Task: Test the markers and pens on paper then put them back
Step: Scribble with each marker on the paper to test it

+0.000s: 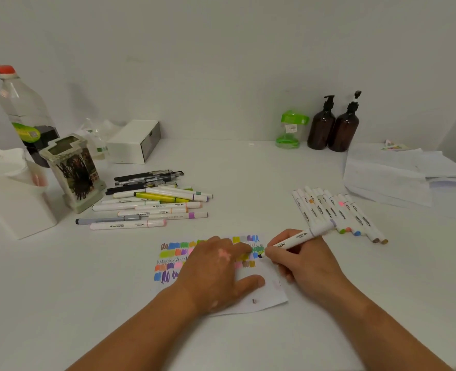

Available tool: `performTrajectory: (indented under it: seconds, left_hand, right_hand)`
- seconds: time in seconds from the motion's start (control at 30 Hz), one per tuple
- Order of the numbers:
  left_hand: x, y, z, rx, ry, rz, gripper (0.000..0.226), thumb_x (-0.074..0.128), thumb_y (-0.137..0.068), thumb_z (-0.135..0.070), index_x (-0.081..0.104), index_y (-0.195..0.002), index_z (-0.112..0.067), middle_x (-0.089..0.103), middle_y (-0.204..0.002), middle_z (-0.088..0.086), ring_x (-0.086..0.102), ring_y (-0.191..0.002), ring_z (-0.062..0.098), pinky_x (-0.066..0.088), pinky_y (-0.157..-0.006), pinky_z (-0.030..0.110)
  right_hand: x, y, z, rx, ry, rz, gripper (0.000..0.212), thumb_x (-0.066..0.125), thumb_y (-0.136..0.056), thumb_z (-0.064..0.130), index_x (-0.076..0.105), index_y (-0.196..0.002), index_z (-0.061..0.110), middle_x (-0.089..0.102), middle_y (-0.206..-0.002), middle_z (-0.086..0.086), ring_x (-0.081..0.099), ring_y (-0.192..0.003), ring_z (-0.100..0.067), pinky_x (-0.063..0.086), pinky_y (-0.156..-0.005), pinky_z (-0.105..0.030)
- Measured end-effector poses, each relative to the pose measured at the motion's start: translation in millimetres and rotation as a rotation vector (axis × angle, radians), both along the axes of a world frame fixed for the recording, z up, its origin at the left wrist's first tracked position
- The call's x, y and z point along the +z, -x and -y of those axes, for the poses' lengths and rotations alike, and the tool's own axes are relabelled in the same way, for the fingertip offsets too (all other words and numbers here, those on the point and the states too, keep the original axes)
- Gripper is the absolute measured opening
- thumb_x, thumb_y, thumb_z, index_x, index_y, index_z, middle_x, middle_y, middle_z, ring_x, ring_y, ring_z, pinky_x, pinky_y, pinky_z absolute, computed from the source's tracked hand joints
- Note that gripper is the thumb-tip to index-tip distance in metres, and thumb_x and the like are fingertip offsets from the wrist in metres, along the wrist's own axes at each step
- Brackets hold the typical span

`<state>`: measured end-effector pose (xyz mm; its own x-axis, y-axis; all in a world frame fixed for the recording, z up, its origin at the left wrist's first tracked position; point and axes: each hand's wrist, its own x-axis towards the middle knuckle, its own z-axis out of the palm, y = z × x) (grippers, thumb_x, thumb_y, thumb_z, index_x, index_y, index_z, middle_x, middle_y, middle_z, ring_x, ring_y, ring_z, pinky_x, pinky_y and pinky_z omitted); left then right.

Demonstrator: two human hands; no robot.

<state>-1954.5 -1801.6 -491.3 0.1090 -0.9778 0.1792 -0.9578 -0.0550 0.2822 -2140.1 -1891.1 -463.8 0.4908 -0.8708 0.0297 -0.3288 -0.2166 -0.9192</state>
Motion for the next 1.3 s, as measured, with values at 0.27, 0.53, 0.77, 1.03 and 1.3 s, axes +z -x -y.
performTrajectory:
  seconds: [0.27,0.53,0.77,1.03,1.3]
  left_hand:
    - [-2.4,-0.3,-1.4,-0.005,0.039,0.012,0.077,0.037,-0.075,-0.089,0.049,-0.135,-0.042,0.060,-0.106,-0.013,0.049,-0.100,0.009,0.039,-0.095,0.030]
    - [-2.2,1.0,-1.1,-0.002,0.038,0.006,0.076,0.038,-0.073,-0.090,0.049,-0.132,-0.043,0.060,-0.105,-0.014,0.050,-0.099,0.010,0.039,-0.093,0.030]
    - [-2.5,1.1,-1.5,-0.001,0.036,0.010,0.078,0.036,-0.073,-0.090,0.048,-0.133,-0.043,0.060,-0.104,-0.014,0.047,-0.096,0.009,0.039,-0.091,0.030]
    - [-2.8,1.3,-0.9,0.000,0.047,0.014,0.077,0.036,-0.072,-0.090,0.049,-0.132,-0.042,0.059,-0.100,-0.015,0.039,-0.087,0.005,0.035,-0.085,0.026]
    - [-2.4,1.3,-1.6,0.000,0.048,0.002,0.077,0.037,-0.072,-0.091,0.050,-0.132,-0.043,0.060,-0.102,-0.015,0.045,-0.092,0.007,0.039,-0.090,0.029]
  right_hand:
    - [-4.8,-1.0,0.8,0.032,0.070,-0.062,0.012,0.077,-0.082,0.016,0.074,-0.078,0.028,0.064,-0.058,0.014,0.055,-0.052,0.000,0.038,-0.047,-0.011]
    - [-4.9,-3.0,-2.2,0.063,0.106,-0.062,0.005,0.070,-0.069,0.029,0.073,-0.072,0.027,0.065,-0.061,0.011,0.052,-0.054,-0.001,0.037,-0.047,-0.012]
    - [-5.4,-3.0,-2.1,0.067,0.094,-0.048,0.002,0.073,-0.073,0.023,0.074,-0.073,0.025,0.068,-0.065,0.008,0.054,-0.056,-0.003,0.038,-0.048,-0.013]
    - [-5.8,-2.1,-1.2,0.080,0.100,-0.066,0.005,0.074,-0.076,0.020,0.074,-0.076,0.025,0.068,-0.066,0.006,0.054,-0.056,-0.002,0.039,-0.049,-0.014]
    - [-5.7,-3.4,-1.8,0.079,0.136,-0.058,0.009,0.073,-0.076,0.018,0.073,-0.073,0.026,0.069,-0.067,0.009,0.057,-0.058,-0.003,0.040,-0.050,-0.013]
